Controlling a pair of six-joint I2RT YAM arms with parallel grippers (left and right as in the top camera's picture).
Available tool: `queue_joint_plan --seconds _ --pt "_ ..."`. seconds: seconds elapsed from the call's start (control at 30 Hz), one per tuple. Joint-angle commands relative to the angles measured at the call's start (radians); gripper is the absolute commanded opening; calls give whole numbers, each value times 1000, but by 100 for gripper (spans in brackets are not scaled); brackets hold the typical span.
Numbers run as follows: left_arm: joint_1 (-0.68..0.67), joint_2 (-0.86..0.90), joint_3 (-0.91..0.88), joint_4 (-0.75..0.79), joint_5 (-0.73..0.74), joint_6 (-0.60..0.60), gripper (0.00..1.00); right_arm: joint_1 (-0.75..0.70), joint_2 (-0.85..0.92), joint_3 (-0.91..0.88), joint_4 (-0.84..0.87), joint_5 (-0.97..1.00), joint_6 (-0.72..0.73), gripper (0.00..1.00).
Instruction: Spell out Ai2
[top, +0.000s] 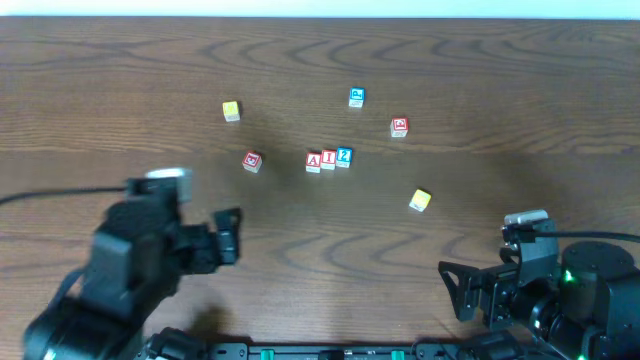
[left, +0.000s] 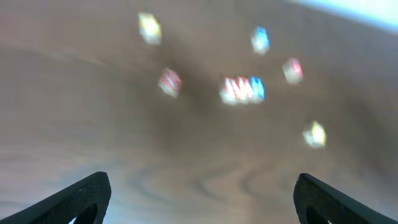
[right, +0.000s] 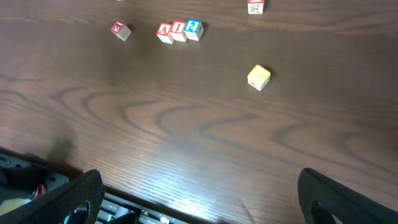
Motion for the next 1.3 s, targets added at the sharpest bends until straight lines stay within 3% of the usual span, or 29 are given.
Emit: queue_joint_plan --seconds 0.0,0.17,0.53,0.97,1.27 --pt "85 -87 -54 49 -91 129 95 8 0 -3 -2 -2 -3 99" --pt "218 -248 -267 209 -98 242 95 8 0 -3 -2 -2 -3 99" --pt "348 -567 -717 326 -90 177 95 8 0 -3 -2 -2 -3 99" --pt "362 -705 -900 337 -91 166 95 8 0 -3 -2 -2 -3 99" --pt "362 -705 -960 337 -94 166 95 8 0 -3 -2 -2 -3 99"
